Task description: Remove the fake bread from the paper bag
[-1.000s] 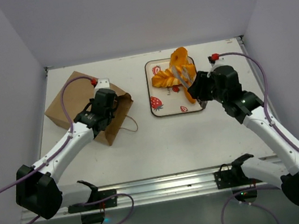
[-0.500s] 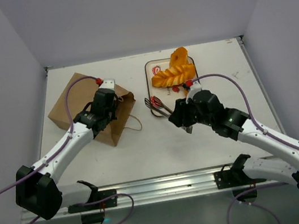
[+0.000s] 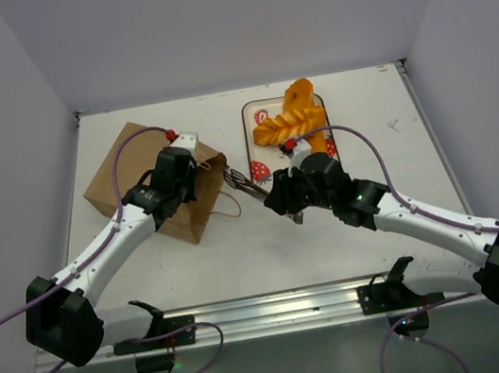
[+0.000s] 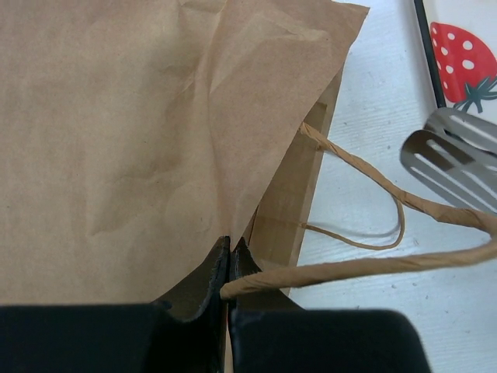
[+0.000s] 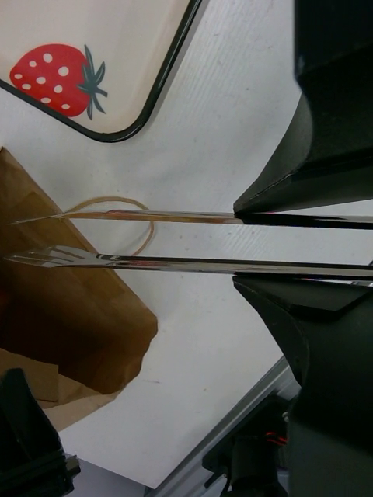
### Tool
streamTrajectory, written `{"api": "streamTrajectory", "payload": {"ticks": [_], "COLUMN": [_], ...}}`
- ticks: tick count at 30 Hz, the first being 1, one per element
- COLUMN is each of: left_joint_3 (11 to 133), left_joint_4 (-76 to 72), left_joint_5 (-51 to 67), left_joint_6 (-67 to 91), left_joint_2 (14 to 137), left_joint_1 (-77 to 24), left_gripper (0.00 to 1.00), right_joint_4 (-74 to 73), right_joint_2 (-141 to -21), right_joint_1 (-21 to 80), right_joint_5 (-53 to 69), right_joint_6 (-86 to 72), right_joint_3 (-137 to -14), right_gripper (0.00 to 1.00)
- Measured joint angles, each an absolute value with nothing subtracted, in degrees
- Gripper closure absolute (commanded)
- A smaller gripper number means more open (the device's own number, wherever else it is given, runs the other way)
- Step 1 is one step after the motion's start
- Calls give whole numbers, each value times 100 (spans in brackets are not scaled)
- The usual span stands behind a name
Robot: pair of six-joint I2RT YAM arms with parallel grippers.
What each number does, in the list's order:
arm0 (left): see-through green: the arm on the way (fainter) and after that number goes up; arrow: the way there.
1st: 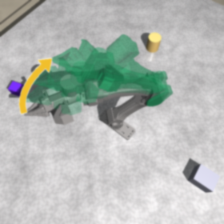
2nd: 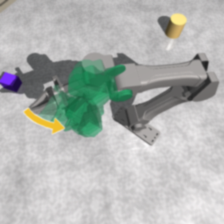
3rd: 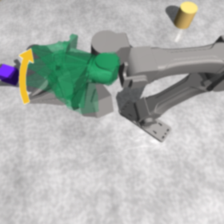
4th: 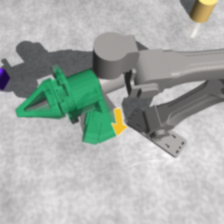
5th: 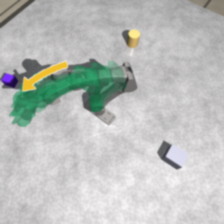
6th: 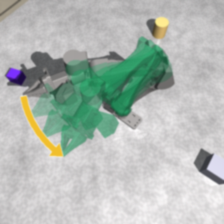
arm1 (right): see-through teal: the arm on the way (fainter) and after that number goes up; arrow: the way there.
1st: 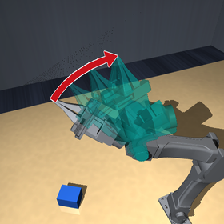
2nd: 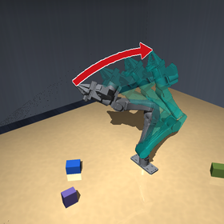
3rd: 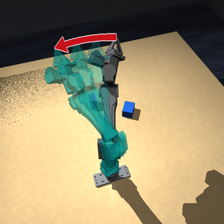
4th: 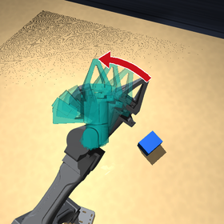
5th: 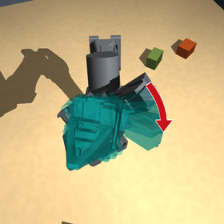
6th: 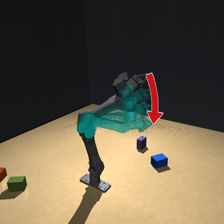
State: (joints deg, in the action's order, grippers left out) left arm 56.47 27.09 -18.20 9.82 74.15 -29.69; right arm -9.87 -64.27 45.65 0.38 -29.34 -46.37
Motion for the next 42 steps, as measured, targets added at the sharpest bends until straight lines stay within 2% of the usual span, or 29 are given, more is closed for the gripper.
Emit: {"api": "streamTrajectory", "payload": {"ticks": [7, 16, 19, 22, 32, 42], "left_joint_3": [5647, 5647, 5647, 5647, 5647, 5647], "left_joint_4": [2722, 2705, 2705, 2707, 2751, 2797], "left_joint_5": [-1673, -1221, -1214, -1264, -1761, -2018], "left_joint_6": [873, 633, 617, 617, 615, 484], "left_joint_2": [7203, 7122, 7113, 7094, 6978, 6834], "left_joint_1": [-3044, -3229, -3229, -3229, -3234, -3234], "left_gripper": [100, 100, 100, 100, 100, 100], "right_joint_4": [-576, -47, 8, 115, 427, 902], "right_joint_2": [-6884, -7387, -7769, -8130, -8853, -9260], "right_joint_1": [4654, 4788, 4788, 4790, 4790, 4794], "right_joint_5": [237, 237, 204, 141, 38, -340], "right_joint_6": [-2943, -2936, -2930, -2928, -2945, -3059], "right_joint_3": [-4637, -4689, -4932, -5201, -5756, -5798], "right_gripper": [64, 79, 88, 90, 92, 93]}}
